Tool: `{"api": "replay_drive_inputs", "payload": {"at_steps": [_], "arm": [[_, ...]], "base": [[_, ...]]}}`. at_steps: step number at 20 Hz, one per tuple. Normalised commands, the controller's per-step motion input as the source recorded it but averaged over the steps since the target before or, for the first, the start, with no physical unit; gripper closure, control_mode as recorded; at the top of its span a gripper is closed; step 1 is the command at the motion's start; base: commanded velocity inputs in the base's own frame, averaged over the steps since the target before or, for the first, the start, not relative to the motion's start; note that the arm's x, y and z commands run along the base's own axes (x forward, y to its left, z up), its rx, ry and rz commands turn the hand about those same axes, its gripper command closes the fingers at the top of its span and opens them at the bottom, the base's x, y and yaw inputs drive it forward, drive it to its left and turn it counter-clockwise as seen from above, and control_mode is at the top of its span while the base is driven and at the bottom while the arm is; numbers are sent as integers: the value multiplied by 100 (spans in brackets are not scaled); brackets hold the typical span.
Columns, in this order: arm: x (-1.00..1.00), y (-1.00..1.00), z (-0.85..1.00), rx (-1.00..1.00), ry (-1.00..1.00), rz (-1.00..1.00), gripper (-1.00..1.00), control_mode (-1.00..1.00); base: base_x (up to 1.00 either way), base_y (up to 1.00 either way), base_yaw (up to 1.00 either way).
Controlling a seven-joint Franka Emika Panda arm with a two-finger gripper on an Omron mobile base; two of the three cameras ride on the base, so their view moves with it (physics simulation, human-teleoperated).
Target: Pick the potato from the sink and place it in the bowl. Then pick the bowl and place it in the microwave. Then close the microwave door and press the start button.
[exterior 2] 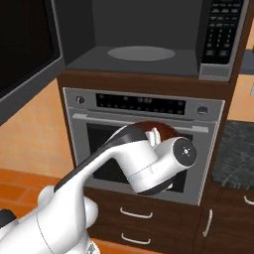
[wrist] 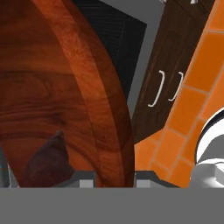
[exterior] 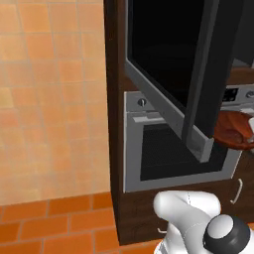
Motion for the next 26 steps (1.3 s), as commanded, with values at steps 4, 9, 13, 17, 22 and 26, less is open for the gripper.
{"api": "replay_drive_inputs", "payload": {"at_steps": [4,9,13,17,22,26], "arm": [[0,0,0,0,0,0,100,100],[0,0,0,0,0,0,100,100],[0,0,0,0,0,0,100,100],[0,0,0,0,0,0,100,100],[0,0,0,0,0,0,100,100],[0,0,0,0,0,0,100,100]], "base": [[34,0,3],[26,-9,5],[34,-34,6],[36,-56,5],[27,-13,1],[0,0,0]]}}
